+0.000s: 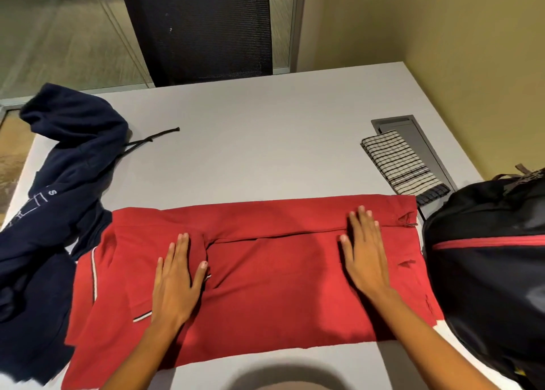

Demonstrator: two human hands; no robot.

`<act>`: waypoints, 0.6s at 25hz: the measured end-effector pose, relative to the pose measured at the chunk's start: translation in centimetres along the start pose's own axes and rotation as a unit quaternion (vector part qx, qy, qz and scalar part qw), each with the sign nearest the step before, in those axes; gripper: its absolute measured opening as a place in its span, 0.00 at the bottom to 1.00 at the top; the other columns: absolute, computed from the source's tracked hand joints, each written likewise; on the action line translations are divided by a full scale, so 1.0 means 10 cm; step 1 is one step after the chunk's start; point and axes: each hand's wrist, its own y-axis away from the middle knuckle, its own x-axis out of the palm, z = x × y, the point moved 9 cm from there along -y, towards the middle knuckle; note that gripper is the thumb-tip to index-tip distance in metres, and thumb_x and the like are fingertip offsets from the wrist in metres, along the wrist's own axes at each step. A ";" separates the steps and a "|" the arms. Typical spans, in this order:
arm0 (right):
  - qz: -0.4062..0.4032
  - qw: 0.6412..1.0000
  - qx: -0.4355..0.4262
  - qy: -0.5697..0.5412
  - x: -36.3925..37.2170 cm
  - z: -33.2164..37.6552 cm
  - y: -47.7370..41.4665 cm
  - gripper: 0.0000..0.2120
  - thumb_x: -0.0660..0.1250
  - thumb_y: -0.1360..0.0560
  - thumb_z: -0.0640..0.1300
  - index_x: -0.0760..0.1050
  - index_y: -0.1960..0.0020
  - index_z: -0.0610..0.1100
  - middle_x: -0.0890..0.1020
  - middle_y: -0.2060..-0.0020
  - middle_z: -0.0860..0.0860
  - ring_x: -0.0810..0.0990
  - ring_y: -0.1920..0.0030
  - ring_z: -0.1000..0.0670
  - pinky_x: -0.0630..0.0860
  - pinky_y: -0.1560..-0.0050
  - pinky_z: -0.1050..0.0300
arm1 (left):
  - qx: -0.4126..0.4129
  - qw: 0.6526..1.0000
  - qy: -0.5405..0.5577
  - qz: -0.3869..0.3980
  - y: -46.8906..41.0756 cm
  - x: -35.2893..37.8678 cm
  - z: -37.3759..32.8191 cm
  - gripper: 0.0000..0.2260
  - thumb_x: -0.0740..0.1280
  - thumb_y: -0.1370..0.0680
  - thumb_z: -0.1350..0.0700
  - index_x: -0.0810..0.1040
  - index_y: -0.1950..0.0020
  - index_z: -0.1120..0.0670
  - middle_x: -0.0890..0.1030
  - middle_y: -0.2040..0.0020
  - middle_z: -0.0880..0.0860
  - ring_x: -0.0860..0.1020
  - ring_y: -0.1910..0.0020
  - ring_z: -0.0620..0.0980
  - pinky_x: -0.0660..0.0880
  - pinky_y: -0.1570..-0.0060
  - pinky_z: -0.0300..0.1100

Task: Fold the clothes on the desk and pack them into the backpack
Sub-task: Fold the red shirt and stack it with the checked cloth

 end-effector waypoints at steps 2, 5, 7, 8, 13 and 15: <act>0.039 0.993 -0.114 -0.014 0.15 0.44 0.34 0.26 0.54 0.18 0.51 0.60 0.23 0.41 0.56 0.22 0.45 0.51 0.22 0.46 0.49 0.23 0.47 | 0.028 0.999 -0.020 0.007 0.18 0.02 -0.06 0.36 0.49 0.24 0.34 0.52 0.21 0.52 0.53 0.21 0.48 0.52 0.22 0.49 0.51 0.25 0.51; 0.092 0.975 -0.200 0.015 0.38 0.71 0.85 0.26 0.53 0.18 0.52 0.58 0.22 0.44 0.56 0.22 0.47 0.52 0.22 0.45 0.51 0.24 0.46 | 0.032 0.997 -0.064 0.010 0.29 0.05 0.01 0.37 0.45 0.23 0.33 0.53 0.21 0.55 0.52 0.21 0.50 0.54 0.23 0.52 0.55 0.27 0.53; 0.091 0.977 -0.185 0.048 0.43 0.66 0.93 0.26 0.52 0.18 0.53 0.58 0.22 0.45 0.57 0.22 0.47 0.54 0.22 0.45 0.51 0.25 0.46 | 0.015 0.996 -0.091 0.012 0.21 0.07 0.07 0.35 0.53 0.23 0.39 0.57 0.22 0.58 0.57 0.22 0.54 0.60 0.25 0.55 0.61 0.30 0.57; 0.093 0.979 -0.173 0.054 0.43 0.63 0.93 0.26 0.51 0.18 0.53 0.59 0.22 0.45 0.57 0.22 0.47 0.55 0.22 0.45 0.51 0.25 0.47 | 0.018 0.995 -0.102 0.017 0.15 0.07 0.06 0.33 0.59 0.24 0.43 0.61 0.24 0.60 0.60 0.23 0.56 0.64 0.27 0.57 0.65 0.33 0.58; 0.108 0.978 -0.165 0.066 0.43 0.58 0.91 0.26 0.44 0.17 0.56 0.59 0.23 0.46 0.59 0.23 0.47 0.56 0.23 0.46 0.51 0.25 0.49 | 0.127 0.988 -0.066 -0.051 0.13 -0.30 -0.20 0.29 0.60 0.31 0.68 0.72 0.29 0.55 0.70 0.28 0.54 0.72 0.32 0.55 0.68 0.34 0.51; 0.103 0.979 -0.162 0.062 0.42 0.58 0.92 0.27 0.42 0.17 0.56 0.60 0.23 0.45 0.60 0.23 0.47 0.56 0.23 0.47 0.50 0.25 0.50 | 0.179 0.980 -0.061 -0.058 0.30 -0.47 -0.30 0.27 0.55 0.30 0.63 0.75 0.32 0.54 0.75 0.32 0.51 0.73 0.34 0.52 0.66 0.35 0.47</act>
